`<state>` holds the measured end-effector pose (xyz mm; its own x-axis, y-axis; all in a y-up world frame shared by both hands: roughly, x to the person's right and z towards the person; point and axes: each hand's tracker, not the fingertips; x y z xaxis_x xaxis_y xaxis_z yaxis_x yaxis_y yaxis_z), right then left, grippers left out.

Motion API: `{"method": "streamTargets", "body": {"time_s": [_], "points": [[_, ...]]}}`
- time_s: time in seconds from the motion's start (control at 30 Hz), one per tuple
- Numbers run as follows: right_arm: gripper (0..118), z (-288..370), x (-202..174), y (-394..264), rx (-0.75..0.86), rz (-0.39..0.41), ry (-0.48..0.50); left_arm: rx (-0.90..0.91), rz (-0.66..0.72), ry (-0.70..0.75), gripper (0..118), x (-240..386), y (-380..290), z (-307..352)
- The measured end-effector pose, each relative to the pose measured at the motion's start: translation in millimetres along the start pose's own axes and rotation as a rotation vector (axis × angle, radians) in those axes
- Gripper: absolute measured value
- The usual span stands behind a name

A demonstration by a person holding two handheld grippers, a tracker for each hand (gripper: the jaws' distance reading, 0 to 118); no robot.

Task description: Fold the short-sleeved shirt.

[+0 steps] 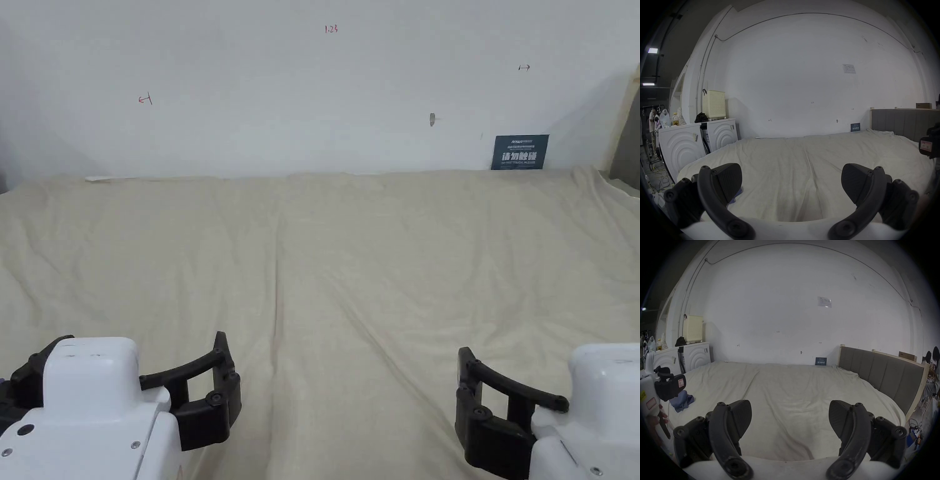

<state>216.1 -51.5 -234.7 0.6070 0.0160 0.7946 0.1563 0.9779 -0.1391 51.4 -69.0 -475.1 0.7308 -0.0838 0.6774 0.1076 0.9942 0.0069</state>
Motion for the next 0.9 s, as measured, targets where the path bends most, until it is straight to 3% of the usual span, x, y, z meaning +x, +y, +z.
{"method": "streamTargets", "body": {"time_s": [0.9], "points": [[100, -4.6, 0.6, -1.2, 0.03, 0.015, -0.032, 0.004, -0.032, -0.038, 118, 8.4, 3.2, 8.3]]}}
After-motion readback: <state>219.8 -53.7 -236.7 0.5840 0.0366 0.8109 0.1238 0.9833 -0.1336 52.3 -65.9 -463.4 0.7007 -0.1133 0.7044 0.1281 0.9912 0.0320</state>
